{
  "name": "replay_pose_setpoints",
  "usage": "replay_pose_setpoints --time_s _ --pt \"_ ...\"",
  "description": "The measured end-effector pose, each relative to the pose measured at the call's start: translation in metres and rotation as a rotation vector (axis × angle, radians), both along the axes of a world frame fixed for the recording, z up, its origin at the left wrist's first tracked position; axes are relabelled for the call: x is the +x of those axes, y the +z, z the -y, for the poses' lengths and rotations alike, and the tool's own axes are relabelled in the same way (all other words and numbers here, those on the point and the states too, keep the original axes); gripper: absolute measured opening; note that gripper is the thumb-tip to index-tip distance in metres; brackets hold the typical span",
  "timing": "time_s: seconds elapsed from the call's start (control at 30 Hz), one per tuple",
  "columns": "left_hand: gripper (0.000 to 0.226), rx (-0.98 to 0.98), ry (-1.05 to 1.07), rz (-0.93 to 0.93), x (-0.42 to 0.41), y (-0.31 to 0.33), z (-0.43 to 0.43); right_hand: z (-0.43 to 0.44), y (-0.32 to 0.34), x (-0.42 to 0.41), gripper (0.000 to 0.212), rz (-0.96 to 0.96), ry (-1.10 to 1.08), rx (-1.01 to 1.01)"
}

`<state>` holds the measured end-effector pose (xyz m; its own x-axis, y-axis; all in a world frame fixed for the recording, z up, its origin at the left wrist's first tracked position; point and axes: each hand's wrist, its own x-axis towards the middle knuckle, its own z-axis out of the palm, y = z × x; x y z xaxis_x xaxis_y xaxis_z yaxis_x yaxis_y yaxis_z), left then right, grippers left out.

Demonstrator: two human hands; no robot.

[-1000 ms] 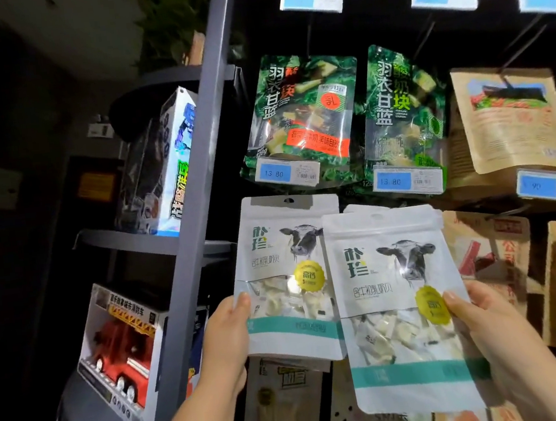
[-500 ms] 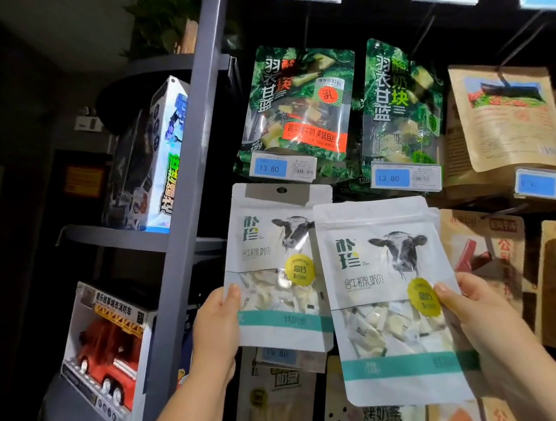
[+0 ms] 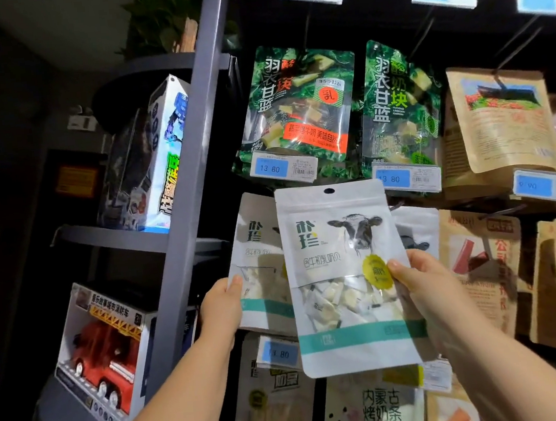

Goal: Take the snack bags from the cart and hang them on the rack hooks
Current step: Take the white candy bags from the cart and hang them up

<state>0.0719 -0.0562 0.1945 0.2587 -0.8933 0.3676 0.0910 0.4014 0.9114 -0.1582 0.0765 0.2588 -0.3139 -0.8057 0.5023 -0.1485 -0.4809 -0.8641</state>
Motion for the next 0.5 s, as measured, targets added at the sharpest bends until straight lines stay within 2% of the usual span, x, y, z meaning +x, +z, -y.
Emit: replay_pose_setpoints --time_s 0.13,0.2,0.27,0.33,0.37,0.5 --pt "0.019 0.003 0.108 0.127 0.0 -0.004 0.003 0.017 0.002 0.013 0.015 -0.019 0.046 0.017" --pt "0.033 -0.095 0.195 0.116 -0.002 -0.002 -0.003 0.023 0.0 0.019 0.014 -0.022 0.06 0.031" --pt "0.031 -0.238 0.233 0.073 -0.002 0.006 -0.015 0.029 -0.002 0.025 0.013 -0.011 0.05 0.037" --pt "0.025 -0.305 0.144 0.058 -0.005 0.017 -0.032 0.036 -0.003 0.032 0.012 0.0 0.027 0.01" --pt "0.03 -0.304 0.06 0.046 -0.005 0.023 -0.04 0.041 -0.005 0.033 0.013 -0.004 0.015 -0.005" --pt "0.043 -0.184 -0.275 -0.077 -0.005 0.035 -0.052 0.052 -0.005 0.039 0.041 -0.029 -0.003 0.019"
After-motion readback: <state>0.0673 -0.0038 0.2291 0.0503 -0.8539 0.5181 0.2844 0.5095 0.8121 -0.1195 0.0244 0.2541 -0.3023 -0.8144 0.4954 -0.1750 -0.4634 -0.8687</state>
